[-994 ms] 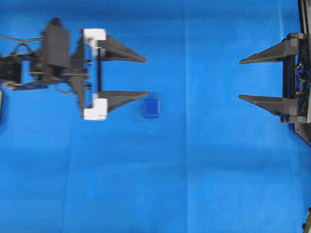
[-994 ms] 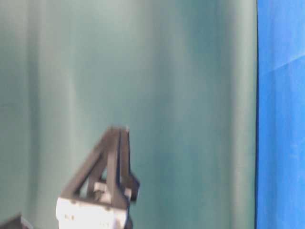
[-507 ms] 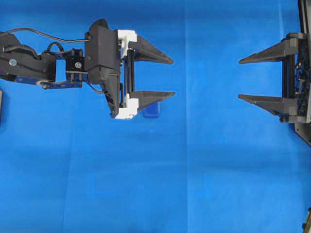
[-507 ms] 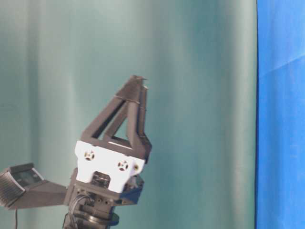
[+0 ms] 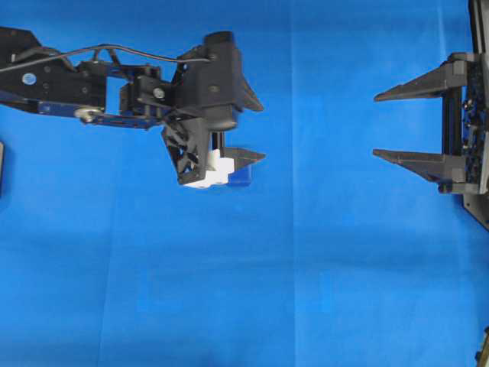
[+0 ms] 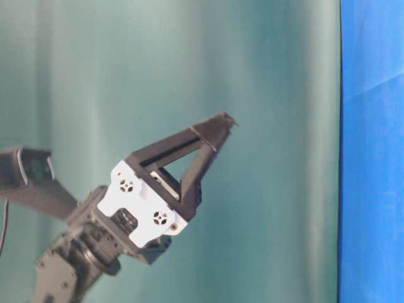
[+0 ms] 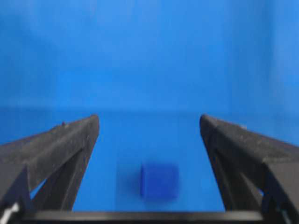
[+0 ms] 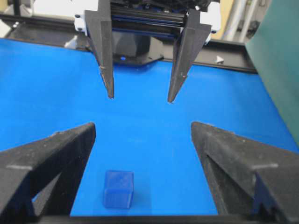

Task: Handover the blue block to the right arm after grasping it with the left arm, then place it in the designated position.
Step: 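Move the open left gripper toward the blue cube, then lower the left gripper over the blue cube and close on it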

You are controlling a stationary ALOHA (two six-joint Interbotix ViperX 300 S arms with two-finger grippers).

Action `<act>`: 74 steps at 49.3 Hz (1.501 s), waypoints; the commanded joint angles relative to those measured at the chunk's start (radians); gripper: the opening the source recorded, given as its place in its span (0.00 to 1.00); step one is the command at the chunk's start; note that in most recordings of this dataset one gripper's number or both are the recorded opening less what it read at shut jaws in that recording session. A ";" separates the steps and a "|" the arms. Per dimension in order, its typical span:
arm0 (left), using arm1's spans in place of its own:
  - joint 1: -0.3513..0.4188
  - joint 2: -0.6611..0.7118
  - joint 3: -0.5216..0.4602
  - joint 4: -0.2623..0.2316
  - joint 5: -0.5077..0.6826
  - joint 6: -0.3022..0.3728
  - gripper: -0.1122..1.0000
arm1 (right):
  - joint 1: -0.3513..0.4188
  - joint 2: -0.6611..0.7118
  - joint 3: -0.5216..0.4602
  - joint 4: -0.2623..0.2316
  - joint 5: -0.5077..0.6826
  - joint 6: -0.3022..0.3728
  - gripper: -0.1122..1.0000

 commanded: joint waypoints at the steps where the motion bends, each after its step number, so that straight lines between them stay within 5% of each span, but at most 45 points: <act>1: -0.005 0.008 -0.078 0.003 0.115 0.000 0.93 | -0.002 0.008 -0.023 0.002 -0.002 0.002 0.95; 16: -0.009 0.075 -0.204 0.003 0.373 0.000 0.93 | -0.002 0.011 -0.023 0.002 0.000 0.002 0.95; 74: -0.015 0.077 -0.201 0.003 0.371 -0.014 0.93 | -0.002 0.011 -0.029 0.002 0.008 0.002 0.95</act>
